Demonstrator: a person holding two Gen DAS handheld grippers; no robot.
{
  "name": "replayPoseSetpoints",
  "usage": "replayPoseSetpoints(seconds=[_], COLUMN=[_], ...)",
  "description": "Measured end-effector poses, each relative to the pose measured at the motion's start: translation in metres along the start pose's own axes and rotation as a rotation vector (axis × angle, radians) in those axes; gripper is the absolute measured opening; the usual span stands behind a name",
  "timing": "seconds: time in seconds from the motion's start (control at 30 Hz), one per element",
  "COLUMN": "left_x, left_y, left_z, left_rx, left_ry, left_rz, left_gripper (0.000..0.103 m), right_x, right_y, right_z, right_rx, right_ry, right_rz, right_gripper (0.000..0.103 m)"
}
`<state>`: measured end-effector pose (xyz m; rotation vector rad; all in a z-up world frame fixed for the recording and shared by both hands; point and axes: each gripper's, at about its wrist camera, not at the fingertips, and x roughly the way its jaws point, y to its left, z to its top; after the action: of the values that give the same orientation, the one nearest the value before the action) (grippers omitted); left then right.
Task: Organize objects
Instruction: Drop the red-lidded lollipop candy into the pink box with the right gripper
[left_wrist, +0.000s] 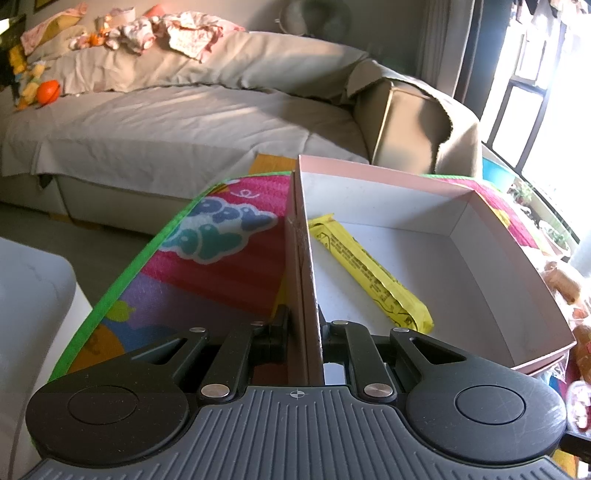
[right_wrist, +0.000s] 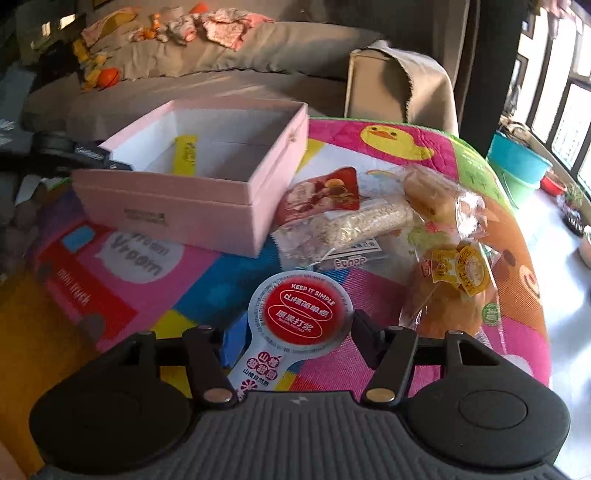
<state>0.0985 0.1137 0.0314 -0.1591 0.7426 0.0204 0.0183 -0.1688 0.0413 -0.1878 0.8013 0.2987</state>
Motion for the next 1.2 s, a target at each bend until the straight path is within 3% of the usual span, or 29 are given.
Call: replayPoseSetpoints(seconds=[0.13,0.33,0.47,0.6,0.73,0.97,1.2], left_x=[0.0,0.0,0.0,0.0,0.002,0.003,0.002], left_y=[0.0,0.002,0.004,0.003,0.004,0.006,0.005], left_z=[0.0,0.0,0.0,0.0,0.0,-0.001,0.0], left_rx=[0.002,0.002,0.0,0.005,-0.002,-0.011,-0.012], left_ry=[-0.002,-0.001,0.004,0.007,0.006,0.004,0.006], left_rz=[0.0,-0.008,-0.016,-0.014,-0.02,-0.024,-0.021], left_gripper=[0.013,0.013,0.014,0.014,0.014,0.014,0.014], right_x=[-0.035,-0.063,-0.036,-0.001,-0.005,-0.018,-0.008], right_y=[0.01,0.023,0.044,0.046,0.024,-0.029,-0.048], right_z=[0.025,0.109,0.166,0.193,0.174,0.093,0.03], right_rx=[-0.049,-0.114,-0.193,-0.147,-0.078,-0.013,0.079], right_ry=[-0.094,-0.295,-0.383,-0.343,-0.339,-0.275,-0.161], right_rz=[0.022,0.04,0.033,0.049,0.05,-0.154,-0.248], right_gripper=[0.061,0.061,0.062,0.07,0.076,0.083,0.086])
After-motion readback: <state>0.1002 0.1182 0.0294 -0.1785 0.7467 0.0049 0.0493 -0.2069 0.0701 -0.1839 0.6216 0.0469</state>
